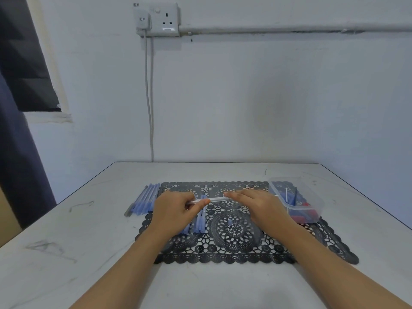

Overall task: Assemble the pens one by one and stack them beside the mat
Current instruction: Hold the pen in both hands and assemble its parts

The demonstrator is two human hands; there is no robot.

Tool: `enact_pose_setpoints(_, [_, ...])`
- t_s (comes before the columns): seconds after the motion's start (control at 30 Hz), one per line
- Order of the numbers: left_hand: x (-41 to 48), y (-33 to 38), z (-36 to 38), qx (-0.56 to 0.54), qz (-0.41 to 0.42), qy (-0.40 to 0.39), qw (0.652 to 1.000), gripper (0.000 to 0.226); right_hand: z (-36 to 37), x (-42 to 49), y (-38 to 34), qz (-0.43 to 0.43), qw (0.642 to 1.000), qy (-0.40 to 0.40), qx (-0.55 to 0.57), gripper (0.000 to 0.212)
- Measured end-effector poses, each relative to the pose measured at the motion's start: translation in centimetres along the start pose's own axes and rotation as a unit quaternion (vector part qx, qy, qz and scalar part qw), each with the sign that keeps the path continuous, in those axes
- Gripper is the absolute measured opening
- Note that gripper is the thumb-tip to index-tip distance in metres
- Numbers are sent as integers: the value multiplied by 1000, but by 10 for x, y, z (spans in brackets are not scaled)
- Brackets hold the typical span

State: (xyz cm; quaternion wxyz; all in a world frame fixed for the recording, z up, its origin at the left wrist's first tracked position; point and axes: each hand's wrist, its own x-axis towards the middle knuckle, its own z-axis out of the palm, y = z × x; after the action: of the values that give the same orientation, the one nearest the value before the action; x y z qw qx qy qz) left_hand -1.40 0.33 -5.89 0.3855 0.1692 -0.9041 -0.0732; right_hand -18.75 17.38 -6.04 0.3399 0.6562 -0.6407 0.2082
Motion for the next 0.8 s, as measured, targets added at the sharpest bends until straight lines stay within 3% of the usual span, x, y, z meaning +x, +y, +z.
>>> enact_pose_setpoints(0.2, [0, 4, -3, 21, 8, -25, 999, 58, 5, -2, -1, 30, 998, 27, 40, 60])
enact_pose_setpoints(0.33, [0, 12, -7, 34, 16, -43, 998, 58, 3, -1, -5, 79, 994, 57, 59, 22])
enact_pose_setpoints(0.6, [-3, 34, -11, 25, -10, -115, 993, 47, -3, -2, -1, 171, 980, 85, -61, 41])
enact_pose_setpoints(0.8, [-4, 35, -12, 2, -20, -175, 984, 45, -1, -2, 2, 132, 988, 78, -35, 39])
